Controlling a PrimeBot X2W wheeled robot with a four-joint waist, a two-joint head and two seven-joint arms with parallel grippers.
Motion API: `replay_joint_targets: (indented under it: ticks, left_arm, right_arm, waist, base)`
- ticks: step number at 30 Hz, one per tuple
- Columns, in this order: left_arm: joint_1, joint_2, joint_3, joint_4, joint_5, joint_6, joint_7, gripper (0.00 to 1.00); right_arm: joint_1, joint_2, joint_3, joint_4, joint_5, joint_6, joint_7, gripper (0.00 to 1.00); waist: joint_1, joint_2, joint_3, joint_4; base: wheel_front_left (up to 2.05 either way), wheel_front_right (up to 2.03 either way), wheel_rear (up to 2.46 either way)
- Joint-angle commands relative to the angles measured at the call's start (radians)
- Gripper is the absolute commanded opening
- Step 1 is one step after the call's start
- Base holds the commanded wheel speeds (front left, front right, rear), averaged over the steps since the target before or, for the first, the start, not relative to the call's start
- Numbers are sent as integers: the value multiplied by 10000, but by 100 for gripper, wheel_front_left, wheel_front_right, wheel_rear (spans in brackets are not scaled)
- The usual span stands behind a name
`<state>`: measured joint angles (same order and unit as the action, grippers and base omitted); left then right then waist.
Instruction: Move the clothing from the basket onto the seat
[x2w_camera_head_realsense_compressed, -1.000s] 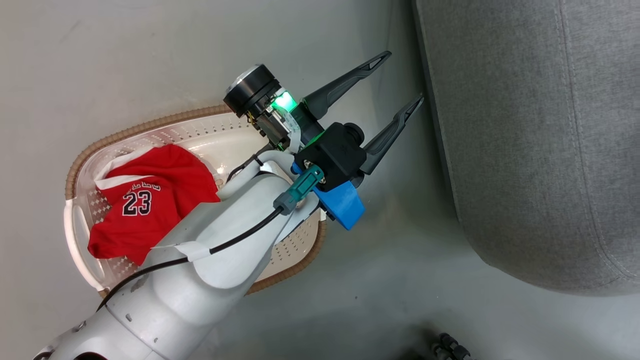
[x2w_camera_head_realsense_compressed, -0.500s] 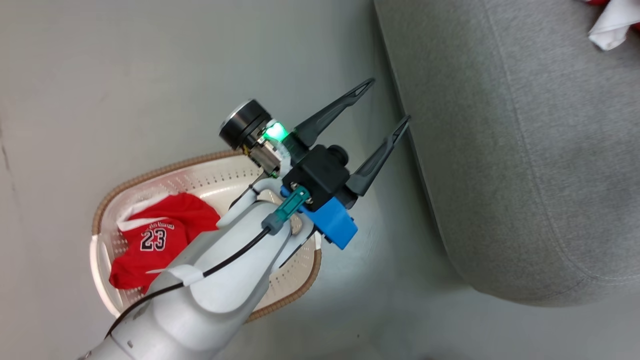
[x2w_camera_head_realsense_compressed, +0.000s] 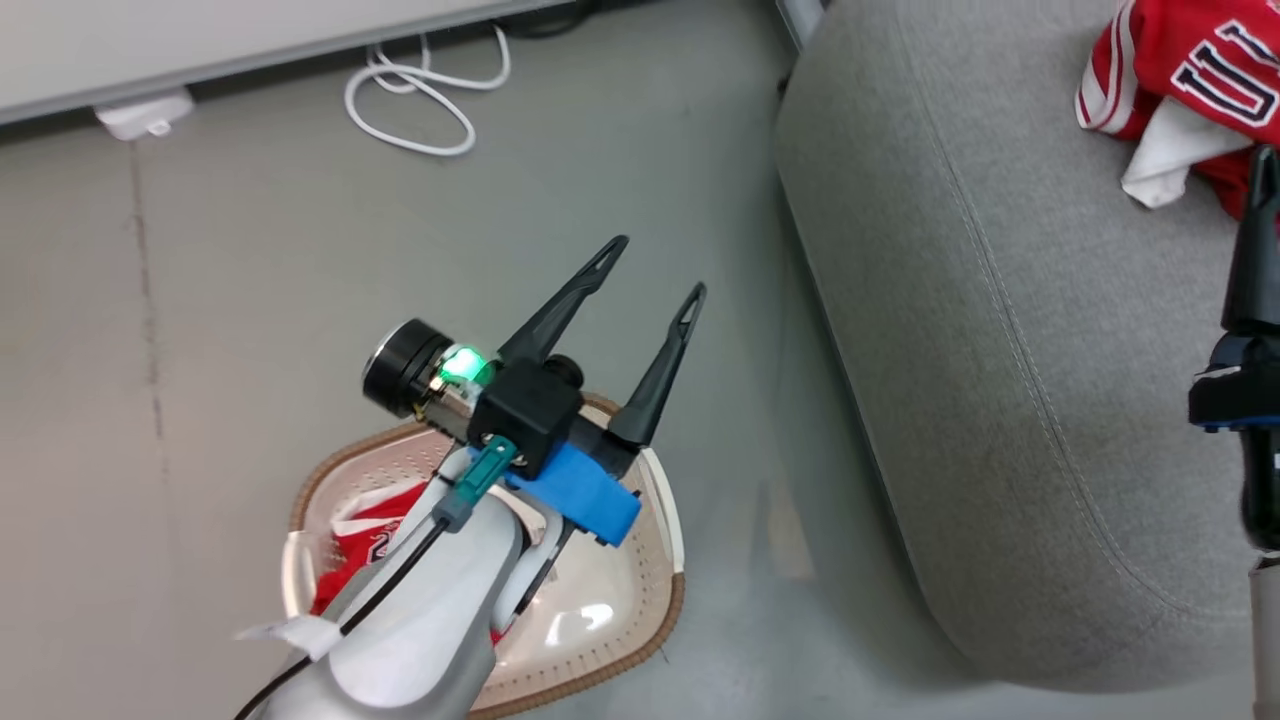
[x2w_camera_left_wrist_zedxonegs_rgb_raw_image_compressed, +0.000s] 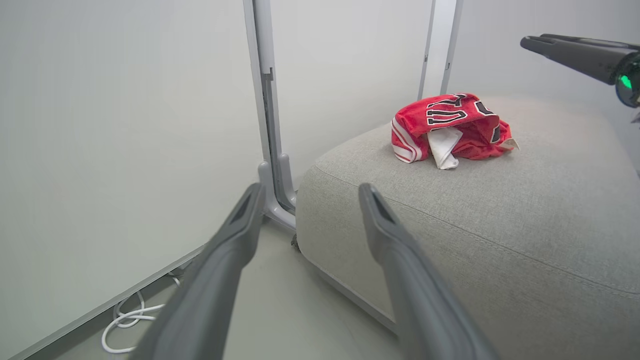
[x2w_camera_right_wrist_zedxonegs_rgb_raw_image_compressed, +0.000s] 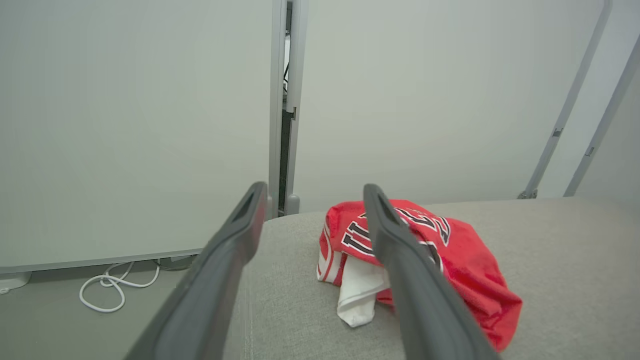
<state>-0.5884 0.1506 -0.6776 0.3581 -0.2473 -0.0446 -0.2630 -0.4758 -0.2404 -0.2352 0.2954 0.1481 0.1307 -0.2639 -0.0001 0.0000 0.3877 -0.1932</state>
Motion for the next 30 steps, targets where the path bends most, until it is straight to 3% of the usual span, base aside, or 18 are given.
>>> replay_joint_targets:
  ticks: [1,14,30]
  left_arm:
    - [319,25,250,-84,-67,84,-26,100]
    - [2263,74,2174,-754,49,309,-26,100]
    - [4407,-55,4580,-1447,423,286,-26,100]
  right_arm:
    - [242,67,194,-240,108,1,-7,100]
    - [1440,706,1437,-908,228,3,-7,100]
    - [3248,1432,1961,-1535,228,3,-7,100]
  waist:
    - [1,0,-572,505]
    - [1,0,-2110,1784]
    - [1,0,-3468,2274]
  base:
    - [0,0,0]
    - [0,0,0]
    - [0,0,0]
